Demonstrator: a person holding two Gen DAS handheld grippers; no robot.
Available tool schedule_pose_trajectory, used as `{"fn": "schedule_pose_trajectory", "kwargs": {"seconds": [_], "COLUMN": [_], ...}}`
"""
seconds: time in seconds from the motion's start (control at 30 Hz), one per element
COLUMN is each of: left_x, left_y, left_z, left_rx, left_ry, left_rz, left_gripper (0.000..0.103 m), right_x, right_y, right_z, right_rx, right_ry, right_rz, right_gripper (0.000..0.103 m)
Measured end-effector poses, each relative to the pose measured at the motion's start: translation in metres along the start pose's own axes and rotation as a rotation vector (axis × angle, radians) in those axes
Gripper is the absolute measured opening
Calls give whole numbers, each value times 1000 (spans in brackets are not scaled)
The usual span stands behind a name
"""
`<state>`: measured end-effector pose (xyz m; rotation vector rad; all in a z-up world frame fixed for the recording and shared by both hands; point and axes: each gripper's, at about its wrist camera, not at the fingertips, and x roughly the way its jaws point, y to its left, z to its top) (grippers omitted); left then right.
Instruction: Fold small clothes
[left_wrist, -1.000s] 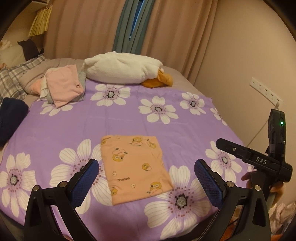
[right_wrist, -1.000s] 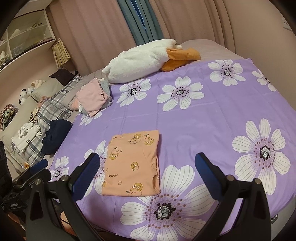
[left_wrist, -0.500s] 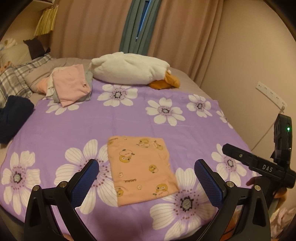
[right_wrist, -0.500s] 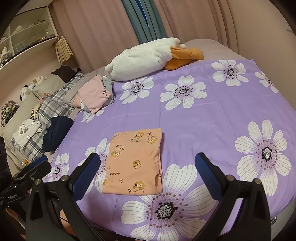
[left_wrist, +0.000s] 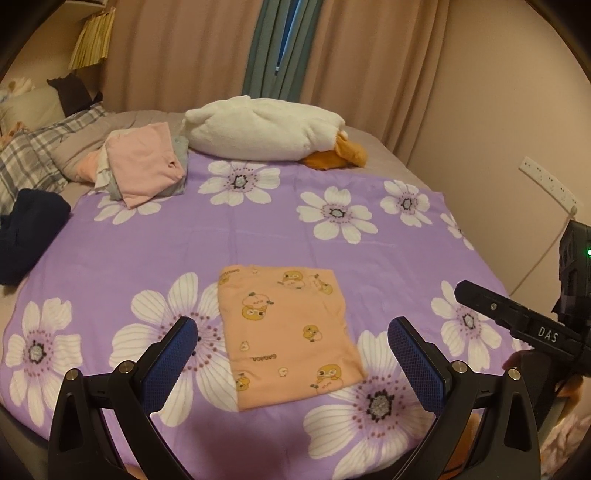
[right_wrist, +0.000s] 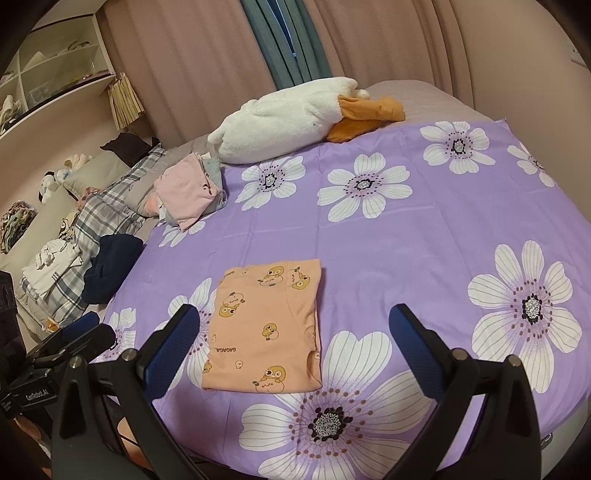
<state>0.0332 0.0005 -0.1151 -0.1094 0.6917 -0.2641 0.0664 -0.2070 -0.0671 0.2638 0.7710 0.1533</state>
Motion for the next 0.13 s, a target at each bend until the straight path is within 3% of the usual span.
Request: {"fn": "schedule_pose_trajectory", "kwargs": {"seconds": [0.13], "left_x": [0], "left_y": [-3], "left_z": [-1], "left_rx": [9], "left_ry": [-2], "left_rz": [11], "left_gripper": [102], "right_x": [1], "right_y": [2], "right_z": [-1], "right_rx": [-7], "right_ry": [3], "right_rz": [-7], "right_gripper": [103]}}
